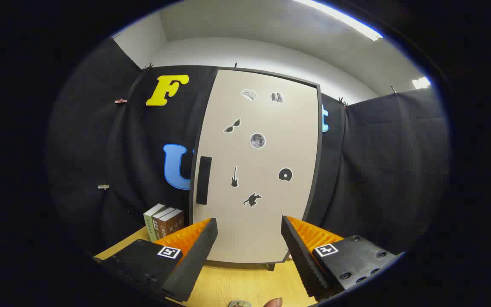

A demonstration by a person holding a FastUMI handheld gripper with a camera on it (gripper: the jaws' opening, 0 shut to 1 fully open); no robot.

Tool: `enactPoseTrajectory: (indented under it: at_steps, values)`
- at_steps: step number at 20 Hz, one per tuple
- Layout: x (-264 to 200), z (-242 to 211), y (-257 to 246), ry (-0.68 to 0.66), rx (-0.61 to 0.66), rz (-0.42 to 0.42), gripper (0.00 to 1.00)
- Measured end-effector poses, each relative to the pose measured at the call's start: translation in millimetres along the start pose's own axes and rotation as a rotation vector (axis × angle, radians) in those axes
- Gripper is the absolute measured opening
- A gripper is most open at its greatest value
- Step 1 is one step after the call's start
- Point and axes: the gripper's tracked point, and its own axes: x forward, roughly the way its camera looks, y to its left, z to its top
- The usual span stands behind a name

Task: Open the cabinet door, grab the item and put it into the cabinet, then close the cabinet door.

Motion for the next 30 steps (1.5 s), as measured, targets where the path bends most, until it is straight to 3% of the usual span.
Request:
enactPoseTrajectory:
  at_steps: [20,30]
  values:
    - [-6.4,-2.6,15.1,0.012,0.007,0.027,0.97]
    - [74.3,5.3,78.8,0.004,0.060,0.084,0.97]
